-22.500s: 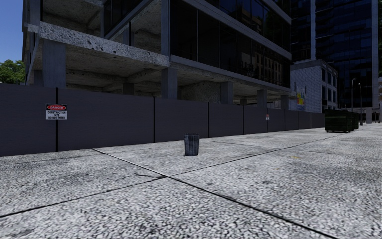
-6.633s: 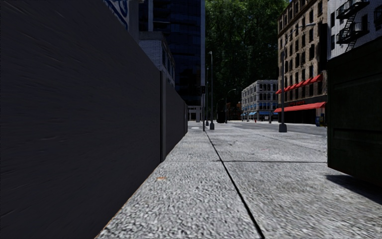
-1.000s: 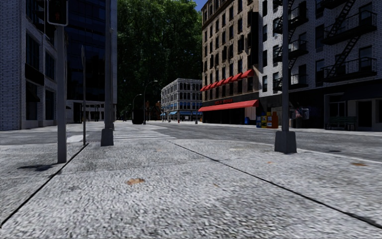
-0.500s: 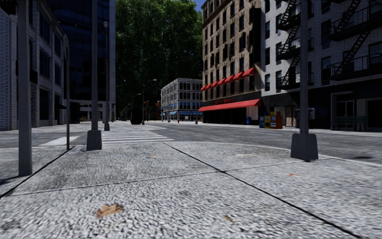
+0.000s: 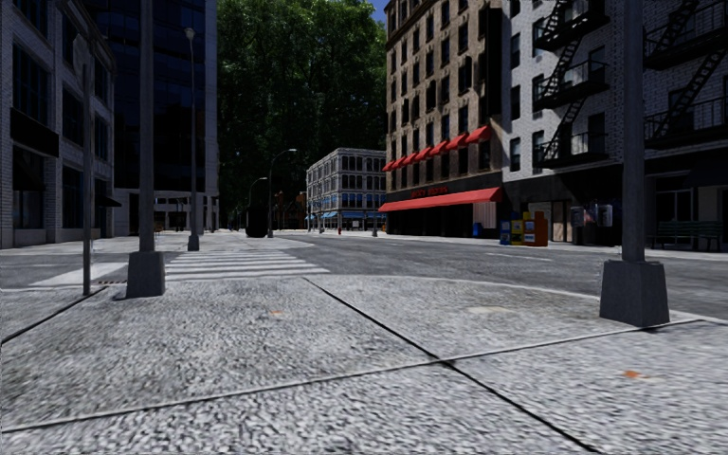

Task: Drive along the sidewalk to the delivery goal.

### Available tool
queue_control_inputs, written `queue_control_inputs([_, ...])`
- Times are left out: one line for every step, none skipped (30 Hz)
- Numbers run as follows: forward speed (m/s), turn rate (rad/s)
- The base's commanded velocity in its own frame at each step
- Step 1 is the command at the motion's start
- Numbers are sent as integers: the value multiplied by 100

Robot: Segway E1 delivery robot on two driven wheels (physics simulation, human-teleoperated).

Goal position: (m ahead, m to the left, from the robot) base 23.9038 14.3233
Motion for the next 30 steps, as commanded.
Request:
queue_control_inputs([155,0])
queue_control_inputs([155,0])
queue_control_inputs([155,0])
queue_control_inputs([155,0])
queue_control_inputs([155,3])
queue_control_inputs([155,5])
queue_control_inputs([155,5])
queue_control_inputs([155,6])
queue_control_inputs([155,6])
queue_control_inputs([155,6])
queue_control_inputs([155,6])
queue_control_inputs([155,6])
queue_control_inputs([155,7])
queue_control_inputs([155,8])
queue_control_inputs([155,8])
queue_control_inputs([155,15])
queue_control_inputs([155,20])
queue_control_inputs([155,23])
queue_control_inputs([155,26])
queue_control_inputs([155,28])
queue_control_inputs([155,31])
queue_control_inputs([155,32])
queue_control_inputs([155,33])
queue_control_inputs([155,33])
queue_control_inputs([155,33])
queue_control_inputs([155,33])
queue_control_inputs([155,33])
queue_control_inputs([155,33])
queue_control_inputs([155,33])
queue_control_inputs([155,33])
